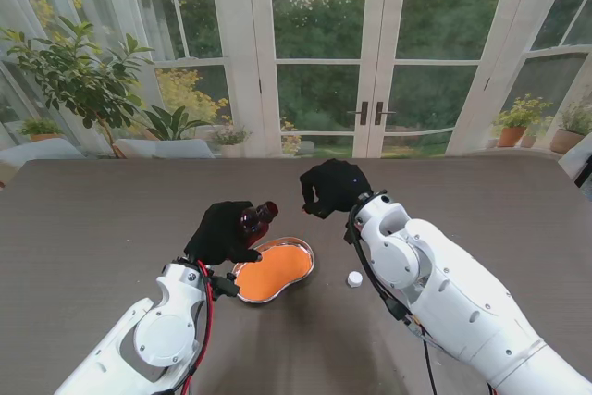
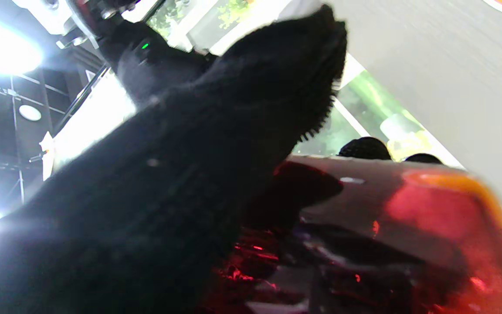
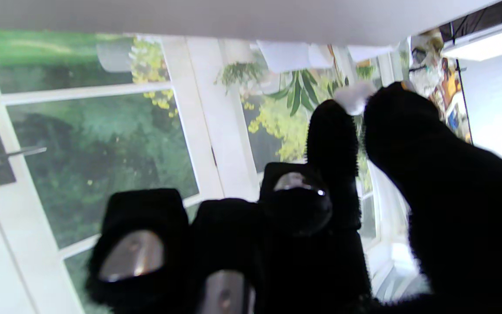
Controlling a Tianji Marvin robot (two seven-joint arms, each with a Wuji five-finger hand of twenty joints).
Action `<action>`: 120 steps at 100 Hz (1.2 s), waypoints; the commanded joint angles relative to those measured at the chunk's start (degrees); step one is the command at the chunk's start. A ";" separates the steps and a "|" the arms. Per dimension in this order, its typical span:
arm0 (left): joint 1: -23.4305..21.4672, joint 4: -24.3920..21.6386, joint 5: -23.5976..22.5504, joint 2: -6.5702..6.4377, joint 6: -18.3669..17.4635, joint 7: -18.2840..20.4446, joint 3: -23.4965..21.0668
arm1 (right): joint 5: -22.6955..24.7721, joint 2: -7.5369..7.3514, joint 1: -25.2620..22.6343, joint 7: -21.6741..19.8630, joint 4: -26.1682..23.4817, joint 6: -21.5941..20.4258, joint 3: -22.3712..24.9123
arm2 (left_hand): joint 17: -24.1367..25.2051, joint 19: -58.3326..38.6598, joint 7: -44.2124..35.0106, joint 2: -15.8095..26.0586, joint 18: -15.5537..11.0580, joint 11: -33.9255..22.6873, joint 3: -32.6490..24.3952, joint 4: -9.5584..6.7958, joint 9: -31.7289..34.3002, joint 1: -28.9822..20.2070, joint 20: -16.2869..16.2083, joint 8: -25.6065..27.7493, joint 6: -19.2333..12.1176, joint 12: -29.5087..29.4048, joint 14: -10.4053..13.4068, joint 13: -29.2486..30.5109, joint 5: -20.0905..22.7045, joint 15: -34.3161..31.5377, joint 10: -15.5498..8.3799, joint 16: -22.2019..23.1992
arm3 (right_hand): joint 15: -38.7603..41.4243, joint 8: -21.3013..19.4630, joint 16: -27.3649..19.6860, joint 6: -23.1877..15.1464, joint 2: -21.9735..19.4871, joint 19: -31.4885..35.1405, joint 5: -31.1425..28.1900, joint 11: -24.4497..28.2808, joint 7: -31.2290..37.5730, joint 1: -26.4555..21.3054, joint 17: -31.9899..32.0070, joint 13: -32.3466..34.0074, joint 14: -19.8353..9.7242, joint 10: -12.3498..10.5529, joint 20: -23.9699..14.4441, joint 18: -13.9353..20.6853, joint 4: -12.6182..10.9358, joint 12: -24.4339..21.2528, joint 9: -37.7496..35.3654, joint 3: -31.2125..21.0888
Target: Collect the cotton balls from the tray into a sample bottle
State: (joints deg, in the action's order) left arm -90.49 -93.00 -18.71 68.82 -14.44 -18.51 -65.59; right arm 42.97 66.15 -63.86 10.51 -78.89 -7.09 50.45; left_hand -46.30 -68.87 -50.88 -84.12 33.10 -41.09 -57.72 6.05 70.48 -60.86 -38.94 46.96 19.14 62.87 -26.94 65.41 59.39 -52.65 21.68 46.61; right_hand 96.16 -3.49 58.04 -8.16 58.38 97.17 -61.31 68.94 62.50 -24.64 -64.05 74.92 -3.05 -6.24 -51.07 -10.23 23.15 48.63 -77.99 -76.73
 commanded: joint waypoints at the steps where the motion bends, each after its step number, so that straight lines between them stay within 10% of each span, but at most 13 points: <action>1: -0.17 -0.10 0.13 0.01 0.07 1.35 -0.05 | -0.51 -0.28 -0.79 -0.22 -2.75 0.65 1.07 | -6.25 -34.51 -17.06 60.63 1.54 -6.31 -4.19 -2.09 5.01 -5.19 -2.55 3.20 -3.53 2.82 -2.83 6.69 5.74 -27.14 2.23 3.62 | 6.10 -1.61 1.10 1.95 -0.69 6.45 -2.71 4.37 1.65 -1.40 -2.24 0.64 -5.24 1.63 0.43 -0.59 0.41 1.12 -5.07 -1.51; 54: 1.10 0.95 0.62 0.22 -0.57 1.29 1.34 | -6.93 -0.07 -9.24 -0.94 -17.18 -1.64 9.26 | -6.25 -34.49 -17.07 60.61 1.54 -6.30 -4.23 -2.09 4.95 -5.21 -2.61 3.21 -3.49 2.84 -2.83 6.70 5.78 -27.14 2.16 3.63 | 6.24 -2.10 1.06 2.55 -0.89 6.85 -2.78 4.38 1.61 -1.59 -2.31 0.62 -5.00 1.79 0.45 -0.74 0.21 1.18 -5.06 -1.14; 120: 4.24 2.69 1.77 0.73 -1.46 1.03 3.41 | -8.59 -0.35 -12.21 -2.13 -20.19 -6.82 8.25 | -6.25 -34.47 -17.08 60.65 1.54 -6.30 -4.15 -2.10 4.95 -5.19 -2.64 3.23 -3.58 2.85 -2.83 6.70 5.73 -27.14 2.06 3.64 | 6.17 -2.24 0.98 2.68 -1.17 6.90 -2.69 4.26 1.46 -1.58 -2.29 0.61 -4.93 1.66 0.54 -0.75 0.13 1.17 -5.06 -0.93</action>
State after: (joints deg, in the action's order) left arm -86.49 -90.27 -17.24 69.11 -15.66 -18.52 -62.19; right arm 34.44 65.53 -75.81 9.18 -98.82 -13.53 59.07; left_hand -46.31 -68.87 -50.88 -84.12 33.10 -41.09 -57.72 6.05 70.48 -60.86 -38.94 46.95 19.14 62.87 -26.94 65.41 59.39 -52.65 21.68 46.61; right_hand 96.20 -4.17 58.04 -7.83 57.76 97.20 -61.90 68.95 62.50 -24.64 -64.08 74.92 -3.05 -6.24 -51.05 -10.29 23.15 48.64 -78.10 -76.73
